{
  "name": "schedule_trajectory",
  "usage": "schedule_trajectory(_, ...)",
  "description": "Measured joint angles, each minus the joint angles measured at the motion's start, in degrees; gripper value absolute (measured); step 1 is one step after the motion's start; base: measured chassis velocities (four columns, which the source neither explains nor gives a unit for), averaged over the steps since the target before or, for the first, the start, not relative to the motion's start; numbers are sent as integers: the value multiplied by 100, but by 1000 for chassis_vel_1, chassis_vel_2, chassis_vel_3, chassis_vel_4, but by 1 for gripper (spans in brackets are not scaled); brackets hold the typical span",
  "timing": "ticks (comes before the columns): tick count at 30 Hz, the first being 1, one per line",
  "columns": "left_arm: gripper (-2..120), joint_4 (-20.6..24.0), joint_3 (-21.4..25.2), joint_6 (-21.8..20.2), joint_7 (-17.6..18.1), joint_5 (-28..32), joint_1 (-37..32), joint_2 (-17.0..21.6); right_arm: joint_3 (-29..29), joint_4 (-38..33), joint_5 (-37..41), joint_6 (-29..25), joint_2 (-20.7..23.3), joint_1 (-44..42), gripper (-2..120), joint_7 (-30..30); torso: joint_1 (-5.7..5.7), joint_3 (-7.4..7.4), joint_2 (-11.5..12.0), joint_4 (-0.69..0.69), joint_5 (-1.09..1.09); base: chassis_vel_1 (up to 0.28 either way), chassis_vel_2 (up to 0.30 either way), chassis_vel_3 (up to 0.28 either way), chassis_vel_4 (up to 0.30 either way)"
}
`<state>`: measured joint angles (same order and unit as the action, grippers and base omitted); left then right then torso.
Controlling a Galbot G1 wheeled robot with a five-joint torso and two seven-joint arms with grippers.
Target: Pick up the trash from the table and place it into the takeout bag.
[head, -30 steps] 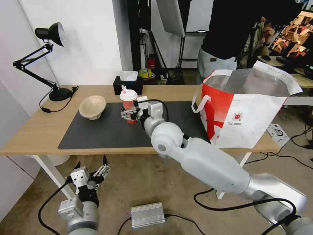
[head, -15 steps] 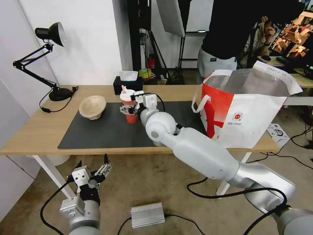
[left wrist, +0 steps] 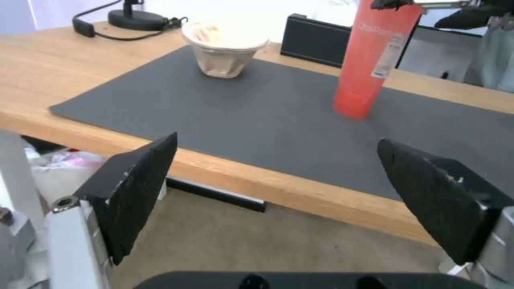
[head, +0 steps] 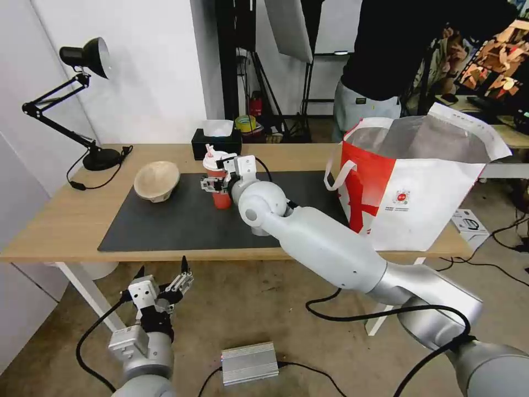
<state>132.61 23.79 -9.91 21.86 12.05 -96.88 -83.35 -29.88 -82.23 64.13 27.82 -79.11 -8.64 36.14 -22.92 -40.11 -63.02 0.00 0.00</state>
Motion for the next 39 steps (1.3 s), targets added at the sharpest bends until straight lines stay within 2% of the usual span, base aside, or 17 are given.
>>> schedule_trajectory(15, 100, -95, -82, 1, -6, 48, 115, 28, 26, 848, -220, -5, -217, 110, 100, -532, 0, 0, 0, 0, 0, 0, 0, 0, 0)
schedule_trajectory(39, 100, -215, -195, 30, -10, 33, 157, 75, 56, 1653, -359, -74, -553, 332, 100, -1145, 0, 0, 0, 0, 0, 0, 0, 0, 0)
